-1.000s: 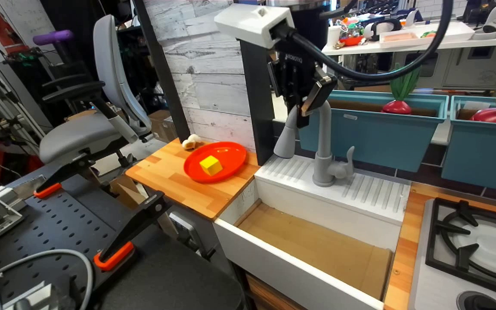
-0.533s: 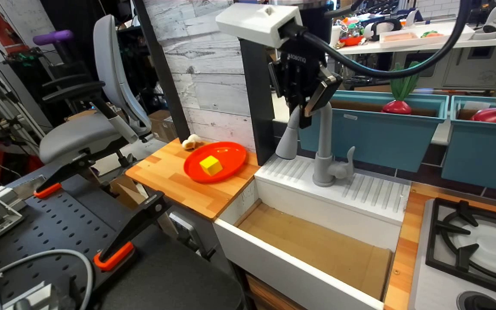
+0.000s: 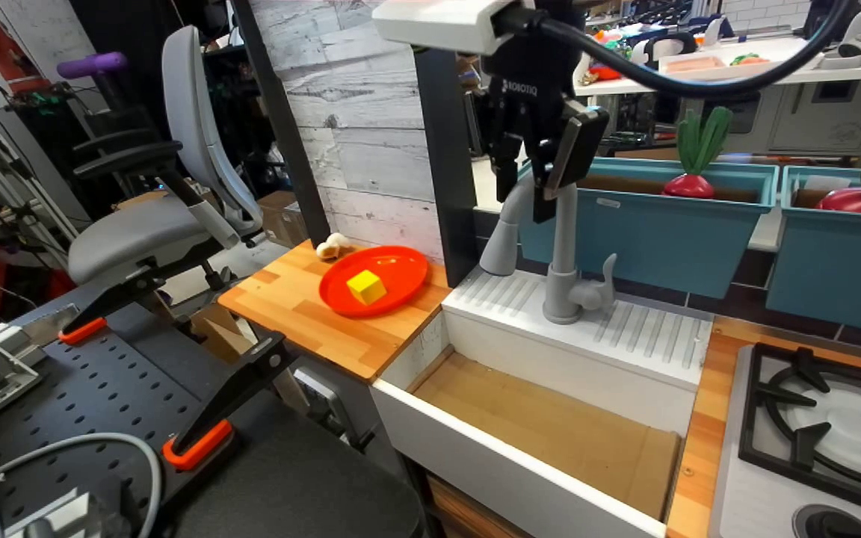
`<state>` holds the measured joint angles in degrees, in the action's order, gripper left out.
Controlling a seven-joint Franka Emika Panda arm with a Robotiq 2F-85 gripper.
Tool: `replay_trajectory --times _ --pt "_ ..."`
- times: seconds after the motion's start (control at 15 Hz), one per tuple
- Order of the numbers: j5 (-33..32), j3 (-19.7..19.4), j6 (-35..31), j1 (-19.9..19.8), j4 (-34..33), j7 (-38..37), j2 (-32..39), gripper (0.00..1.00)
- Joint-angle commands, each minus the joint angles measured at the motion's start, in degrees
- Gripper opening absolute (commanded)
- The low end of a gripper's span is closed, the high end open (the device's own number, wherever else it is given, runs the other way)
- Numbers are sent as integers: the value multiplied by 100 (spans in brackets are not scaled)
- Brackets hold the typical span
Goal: Turn the tap nozzle to the right
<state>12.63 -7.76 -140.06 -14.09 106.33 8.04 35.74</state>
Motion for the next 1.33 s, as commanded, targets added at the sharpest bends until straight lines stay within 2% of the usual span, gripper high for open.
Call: replay_trajectory --times 0.0,0.13,0.2,0.53,0.8,1.07,1.13,1.27 --pt "-620 -322 348 -70 325 -68 -504 86" --pt "-832 -375 439 -50 362 -94 -604 99" --pt "-971 -438 453 -56 390 -111 -666 100" --pt "-1122 -450 159 -31 1001 -115 -1268 100" --pt "-1007 -178 -288 165 1949 -65 -2155 100" --pt "-1149 95 -493 561 3014 -139 -3206 100" --pt "-993 18 -306 416 2299 -60 -2518 100" --pt "-993 61 -298 517 2477 -129 -2732 100"
